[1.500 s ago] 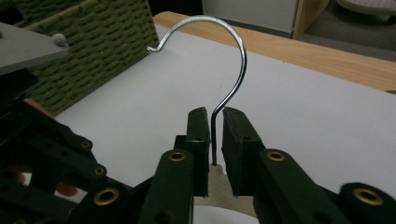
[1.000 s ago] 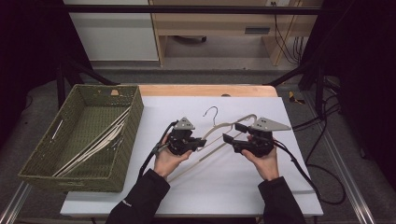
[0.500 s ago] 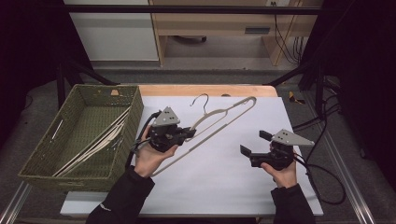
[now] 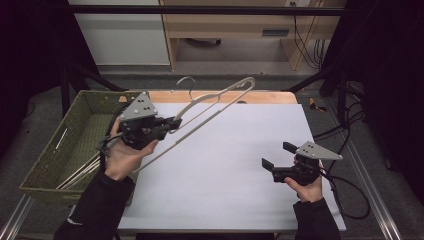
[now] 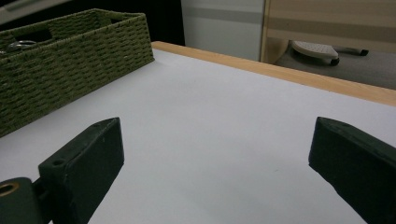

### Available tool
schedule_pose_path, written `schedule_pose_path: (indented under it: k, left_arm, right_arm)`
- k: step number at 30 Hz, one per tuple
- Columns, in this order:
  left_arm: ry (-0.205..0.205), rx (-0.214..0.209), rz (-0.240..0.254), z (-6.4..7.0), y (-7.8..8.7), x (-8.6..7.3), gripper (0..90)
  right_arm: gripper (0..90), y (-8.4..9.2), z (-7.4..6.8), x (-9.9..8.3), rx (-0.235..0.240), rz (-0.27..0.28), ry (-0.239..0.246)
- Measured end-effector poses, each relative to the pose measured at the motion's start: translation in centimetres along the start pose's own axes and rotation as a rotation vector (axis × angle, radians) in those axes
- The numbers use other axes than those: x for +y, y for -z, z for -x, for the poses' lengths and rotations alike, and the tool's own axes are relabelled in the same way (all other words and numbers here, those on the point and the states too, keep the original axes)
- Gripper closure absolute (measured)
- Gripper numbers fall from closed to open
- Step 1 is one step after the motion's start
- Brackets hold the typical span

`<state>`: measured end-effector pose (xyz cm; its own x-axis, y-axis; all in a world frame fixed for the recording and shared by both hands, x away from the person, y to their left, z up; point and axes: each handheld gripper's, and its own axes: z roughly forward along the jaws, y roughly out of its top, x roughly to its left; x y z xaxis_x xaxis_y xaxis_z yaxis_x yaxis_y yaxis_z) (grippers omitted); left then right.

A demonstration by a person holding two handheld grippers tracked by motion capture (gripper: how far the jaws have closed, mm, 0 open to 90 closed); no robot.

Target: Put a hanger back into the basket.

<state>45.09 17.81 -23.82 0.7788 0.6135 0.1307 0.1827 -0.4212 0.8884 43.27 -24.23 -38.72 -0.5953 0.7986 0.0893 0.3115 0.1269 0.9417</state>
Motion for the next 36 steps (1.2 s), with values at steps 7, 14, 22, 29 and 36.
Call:
schedule_pose_path:
  k: [7,14,22,29,36]
  left_arm:
    - [-0.011,0.070,-0.036,-3.0,2.8,-0.5,86.8]
    - [0.026,0.111,-0.023,-6.1,5.3,-1.9,86.7]
    - [0.034,0.192,-0.046,-9.7,7.9,-4.8,86.7]
    - [0.035,0.241,-0.096,-11.9,9.0,-7.7,86.7]
    - [0.042,0.273,-0.137,-13.1,9.1,-9.9,86.7]
  right_arm:
    - [2.9,0.1,0.2,-0.2,-0.004,0.000,-0.005]
    - [2.0,0.2,0.2,-0.2,-0.007,0.002,-0.004]
    - [2.0,0.1,0.4,-0.5,-0.007,-0.017,0.001]
    - [1.9,0.0,0.4,-0.5,-0.009,-0.019,-0.006]
    - [1.9,-0.1,0.3,-0.5,-0.012,-0.019,-0.005]
